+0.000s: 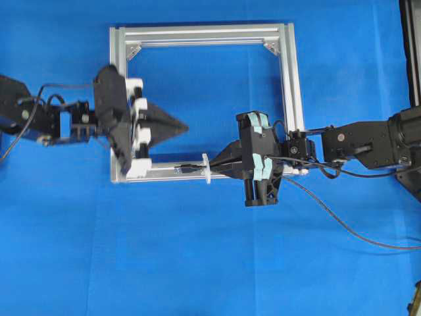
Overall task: Insert the wire through the string loop located in the center.
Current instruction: 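Move the open left gripper to the plug emerging from the loop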
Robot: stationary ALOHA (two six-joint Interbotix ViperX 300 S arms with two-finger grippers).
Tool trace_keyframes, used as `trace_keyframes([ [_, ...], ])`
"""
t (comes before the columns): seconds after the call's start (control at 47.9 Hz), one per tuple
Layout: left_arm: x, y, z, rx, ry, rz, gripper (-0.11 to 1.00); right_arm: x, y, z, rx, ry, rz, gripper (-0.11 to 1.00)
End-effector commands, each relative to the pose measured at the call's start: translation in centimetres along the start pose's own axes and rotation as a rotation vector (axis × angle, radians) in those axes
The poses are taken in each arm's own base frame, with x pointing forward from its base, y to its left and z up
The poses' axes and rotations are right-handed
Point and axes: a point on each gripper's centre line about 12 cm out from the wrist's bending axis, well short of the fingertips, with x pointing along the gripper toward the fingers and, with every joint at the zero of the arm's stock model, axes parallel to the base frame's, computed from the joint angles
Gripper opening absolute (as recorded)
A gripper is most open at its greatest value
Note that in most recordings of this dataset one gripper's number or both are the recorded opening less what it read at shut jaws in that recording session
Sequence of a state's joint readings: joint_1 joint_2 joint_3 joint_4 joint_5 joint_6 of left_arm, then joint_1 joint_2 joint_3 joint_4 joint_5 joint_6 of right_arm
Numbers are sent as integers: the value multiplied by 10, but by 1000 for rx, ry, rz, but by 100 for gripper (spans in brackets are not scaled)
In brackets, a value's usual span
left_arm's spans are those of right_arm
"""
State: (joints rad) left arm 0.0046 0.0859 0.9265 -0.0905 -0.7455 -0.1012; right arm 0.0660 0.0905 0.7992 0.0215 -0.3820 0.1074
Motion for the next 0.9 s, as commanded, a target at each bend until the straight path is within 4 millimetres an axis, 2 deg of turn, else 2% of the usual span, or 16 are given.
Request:
trace_keyframes([
  [0.0,-2,-16,11,6,-41,-46,0,-1,1,10,-2,-34,3,-2],
  [0.104,-3,-33,10,14,-40,-91,0,-1,1,10,-2,-34,3,-2],
  [0.23,-3,-43,10,9,-38,-119,0,-1,1,10,-2,-32,3,-2],
  [0.877,1,-37,12,4,-40,-100,2,-1,1,11,-5,-35,4,-2],
])
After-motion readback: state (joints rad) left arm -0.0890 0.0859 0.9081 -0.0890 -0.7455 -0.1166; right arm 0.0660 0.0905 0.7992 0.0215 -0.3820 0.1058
